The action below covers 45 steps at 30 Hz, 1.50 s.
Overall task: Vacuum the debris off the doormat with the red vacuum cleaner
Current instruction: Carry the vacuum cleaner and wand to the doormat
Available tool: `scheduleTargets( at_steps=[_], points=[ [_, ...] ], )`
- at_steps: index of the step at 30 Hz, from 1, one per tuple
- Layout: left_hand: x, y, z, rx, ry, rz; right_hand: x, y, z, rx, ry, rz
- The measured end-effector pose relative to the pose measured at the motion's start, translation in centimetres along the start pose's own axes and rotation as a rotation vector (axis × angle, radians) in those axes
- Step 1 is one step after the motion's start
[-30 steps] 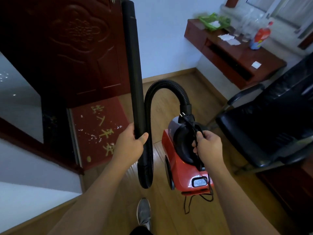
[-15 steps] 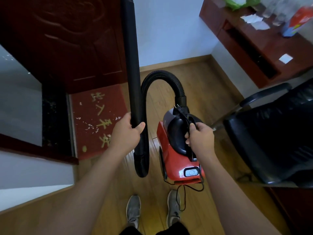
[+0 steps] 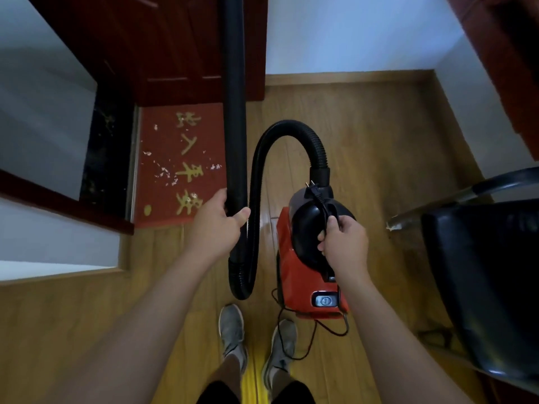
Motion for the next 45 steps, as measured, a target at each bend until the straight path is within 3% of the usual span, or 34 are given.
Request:
scheduleTargets(
  at_steps=[16, 33, 45],
  points=[
    [12.8, 17.4, 13.1, -0.047, 0.01, -0.046, 14.1, -15.7, 15.0, 0.053, 0.056, -0.009],
    [22.6, 28.1, 23.1, -0.091, 0.021, -0.159, 23.8, -25.7, 27.7, 0.037, 0.085, -0.033],
    [25.8, 32.2, 25.8, -0.092, 0.027, -0.229, 27.9, -30.6, 31.3, 0.057, 0.073, -0.001]
  ],
)
Point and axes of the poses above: each hand's wrist, its own z-axis towards the middle knuckle, its own x-axis out of the palm, y = z × x, the point moved 10 cm from there along z, towards the middle knuckle, and after that the axes turned 1 degree about -y, right-handed, at the moved point
